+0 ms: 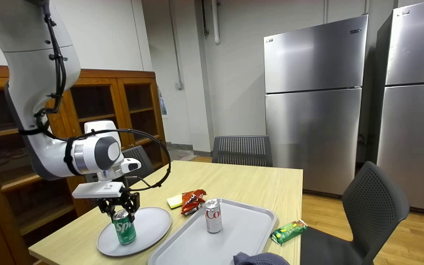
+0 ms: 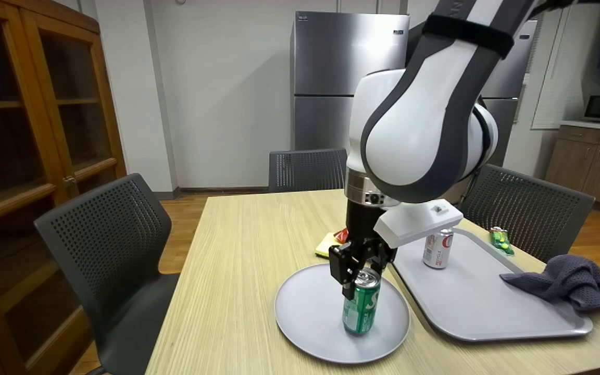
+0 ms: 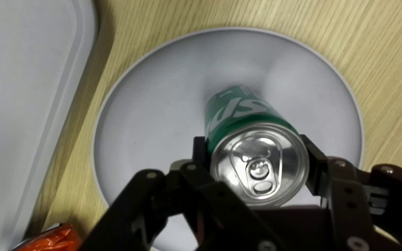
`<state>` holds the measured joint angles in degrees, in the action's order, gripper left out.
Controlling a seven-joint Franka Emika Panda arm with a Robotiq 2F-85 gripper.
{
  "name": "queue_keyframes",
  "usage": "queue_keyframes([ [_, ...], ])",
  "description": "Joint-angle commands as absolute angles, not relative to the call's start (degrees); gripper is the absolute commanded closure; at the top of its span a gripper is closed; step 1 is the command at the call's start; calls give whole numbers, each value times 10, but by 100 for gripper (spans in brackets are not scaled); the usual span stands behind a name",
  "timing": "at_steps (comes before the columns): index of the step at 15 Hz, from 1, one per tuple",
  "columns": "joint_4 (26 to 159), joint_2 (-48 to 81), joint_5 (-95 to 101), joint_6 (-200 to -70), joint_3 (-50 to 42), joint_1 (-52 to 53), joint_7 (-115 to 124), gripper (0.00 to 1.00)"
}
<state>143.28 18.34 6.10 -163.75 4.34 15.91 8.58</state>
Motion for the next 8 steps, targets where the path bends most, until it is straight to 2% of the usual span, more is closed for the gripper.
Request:
queue_keyframes([
  [1,1457,130,61,-1645,48,154,87,62],
  [8,1473,77,74,-1640,30,142,98,62],
])
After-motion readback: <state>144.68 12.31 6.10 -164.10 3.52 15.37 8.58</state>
